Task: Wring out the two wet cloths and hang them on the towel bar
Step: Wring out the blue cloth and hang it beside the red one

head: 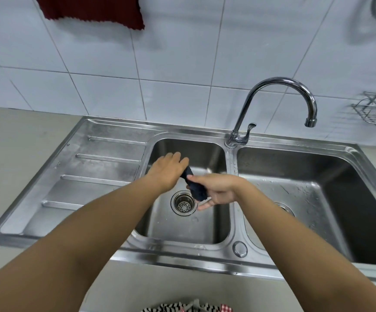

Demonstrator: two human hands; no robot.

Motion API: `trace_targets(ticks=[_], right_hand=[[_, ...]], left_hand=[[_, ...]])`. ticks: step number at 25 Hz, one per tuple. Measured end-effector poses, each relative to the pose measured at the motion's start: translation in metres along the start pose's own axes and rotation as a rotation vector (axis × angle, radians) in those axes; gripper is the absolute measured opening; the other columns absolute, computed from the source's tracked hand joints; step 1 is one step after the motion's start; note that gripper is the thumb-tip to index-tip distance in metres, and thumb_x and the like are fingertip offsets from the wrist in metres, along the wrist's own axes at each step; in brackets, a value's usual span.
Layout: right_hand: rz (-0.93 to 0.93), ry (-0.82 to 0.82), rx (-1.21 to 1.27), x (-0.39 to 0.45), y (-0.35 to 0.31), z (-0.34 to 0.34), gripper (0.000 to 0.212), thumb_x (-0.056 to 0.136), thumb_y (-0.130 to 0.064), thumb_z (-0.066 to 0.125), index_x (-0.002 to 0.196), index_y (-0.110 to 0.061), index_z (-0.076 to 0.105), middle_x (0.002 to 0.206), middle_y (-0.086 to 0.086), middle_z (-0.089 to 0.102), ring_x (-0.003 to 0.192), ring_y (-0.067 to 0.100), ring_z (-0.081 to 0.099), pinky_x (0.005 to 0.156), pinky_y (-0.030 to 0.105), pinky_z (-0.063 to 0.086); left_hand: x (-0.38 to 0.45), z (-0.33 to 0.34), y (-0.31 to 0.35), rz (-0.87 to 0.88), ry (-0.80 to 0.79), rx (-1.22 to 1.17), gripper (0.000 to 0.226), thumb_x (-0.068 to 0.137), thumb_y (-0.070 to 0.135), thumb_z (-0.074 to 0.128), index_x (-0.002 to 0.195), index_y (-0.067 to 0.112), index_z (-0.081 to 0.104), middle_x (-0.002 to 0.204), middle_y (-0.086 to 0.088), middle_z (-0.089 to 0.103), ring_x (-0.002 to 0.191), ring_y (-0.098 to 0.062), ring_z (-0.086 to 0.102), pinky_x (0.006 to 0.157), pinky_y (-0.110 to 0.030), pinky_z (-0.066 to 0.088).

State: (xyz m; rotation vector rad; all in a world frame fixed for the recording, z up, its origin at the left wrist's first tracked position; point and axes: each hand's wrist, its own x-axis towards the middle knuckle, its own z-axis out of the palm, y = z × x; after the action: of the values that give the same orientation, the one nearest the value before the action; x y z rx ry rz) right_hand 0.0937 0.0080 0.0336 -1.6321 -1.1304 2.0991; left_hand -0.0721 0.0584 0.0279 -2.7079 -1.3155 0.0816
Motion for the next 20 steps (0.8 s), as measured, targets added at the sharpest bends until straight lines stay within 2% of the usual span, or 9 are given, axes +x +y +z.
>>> trace_targets(ticks=[2,4,6,9,11,13,15,18,20], right_hand=[[-0.056,-0.074,0.213,-0.005,-0.001,-0.007,0.034,0.093,-0.038,0.056,0.116,-0.014,0.059,0.113,0.006,0.059,0.100,0.023,0.058,0.087,0.046,0.055],[-0.129,-0.086,0.401,-0.009,-0.001,-0.006,0.030,0.084,-0.033,0.068,0.106,-0.013,0.064,0.103,0.010,0.062,0.096,0.026,0.061,0.097,0.053,0.049],[-0.180,-0.154,0.621,-0.012,-0.002,0.005,0.021,0.078,-0.025,0.072,0.091,-0.011,0.064,0.092,0.012,0.064,0.089,0.029,0.066,0.098,0.056,0.047],[-0.196,-0.284,0.707,-0.015,-0.004,0.026,0.005,0.081,-0.011,0.059,0.080,-0.007,0.059,0.081,0.010,0.066,0.064,0.020,0.068,0.070,0.040,0.061],[-0.178,-0.374,0.688,-0.014,-0.008,0.030,0.013,0.085,-0.012,0.053,0.074,-0.008,0.057,0.062,0.000,0.056,0.042,0.007,0.052,0.042,0.019,0.051],[-0.161,-0.408,0.620,-0.015,-0.013,0.027,0.016,0.091,-0.017,0.051,0.076,-0.011,0.054,0.052,-0.006,0.036,0.033,0.002,0.035,0.030,0.012,0.033],[-0.160,-0.307,0.453,-0.018,-0.014,0.021,0.012,0.095,-0.019,0.051,0.085,-0.014,0.053,0.052,-0.007,0.032,0.033,0.001,0.026,0.029,0.012,0.021],[-0.142,-0.091,0.082,-0.025,-0.014,0.016,0.023,0.096,-0.027,0.055,0.079,-0.021,0.040,0.055,-0.005,0.031,0.036,0.002,0.020,0.032,0.012,0.014],[-0.145,0.079,-0.241,-0.025,-0.016,0.013,0.030,0.092,-0.038,0.059,0.078,-0.022,0.038,0.057,-0.003,0.034,0.039,0.007,0.023,0.035,0.016,0.017]], left_hand=[[0.001,-0.004,-0.014,0.107,0.150,0.005,0.031,0.077,0.001,0.064,0.105,0.006,0.052,0.103,-0.015,0.054,0.088,-0.033,0.055,0.068,-0.040,0.043],[0.004,-0.011,-0.022,0.195,0.272,0.001,0.032,0.067,0.003,0.074,0.095,0.002,0.058,0.098,-0.018,0.059,0.079,-0.035,0.059,0.062,-0.040,0.049],[0.006,-0.022,-0.024,0.238,0.308,-0.047,0.029,0.070,0.004,0.072,0.094,0.000,0.056,0.099,-0.019,0.059,0.082,-0.037,0.059,0.063,-0.042,0.052],[0.007,-0.038,-0.022,0.236,0.265,-0.087,0.024,0.077,0.002,0.060,0.097,0.005,0.049,0.091,-0.015,0.057,0.080,-0.035,0.057,0.057,-0.041,0.047],[0.006,-0.046,-0.023,0.179,0.206,-0.062,0.025,0.083,0.005,0.053,0.108,0.006,0.047,0.093,-0.014,0.058,0.083,-0.035,0.058,0.060,-0.039,0.043],[0.006,-0.052,-0.026,0.160,0.136,0.022,0.026,0.089,0.008,0.048,0.114,0.007,0.044,0.099,-0.013,0.058,0.088,-0.033,0.058,0.062,-0.036,0.037],[0.006,-0.057,-0.028,0.213,0.088,0.091,0.021,0.091,0.011,0.048,0.111,0.009,0.043,0.100,-0.012,0.059,0.088,-0.032,0.058,0.061,-0.035,0.037],[0.006,-0.061,-0.028,0.249,-0.025,0.138,0.018,0.091,0.020,0.049,0.107,0.012,0.047,0.099,-0.007,0.063,0.088,-0.033,0.060,0.063,-0.035,0.042],[0.006,-0.060,-0.022,0.230,-0.073,0.153,0.022,0.089,0.027,0.049,0.106,0.014,0.051,0.098,-0.005,0.067,0.089,-0.032,0.063,0.062,-0.033,0.043]])
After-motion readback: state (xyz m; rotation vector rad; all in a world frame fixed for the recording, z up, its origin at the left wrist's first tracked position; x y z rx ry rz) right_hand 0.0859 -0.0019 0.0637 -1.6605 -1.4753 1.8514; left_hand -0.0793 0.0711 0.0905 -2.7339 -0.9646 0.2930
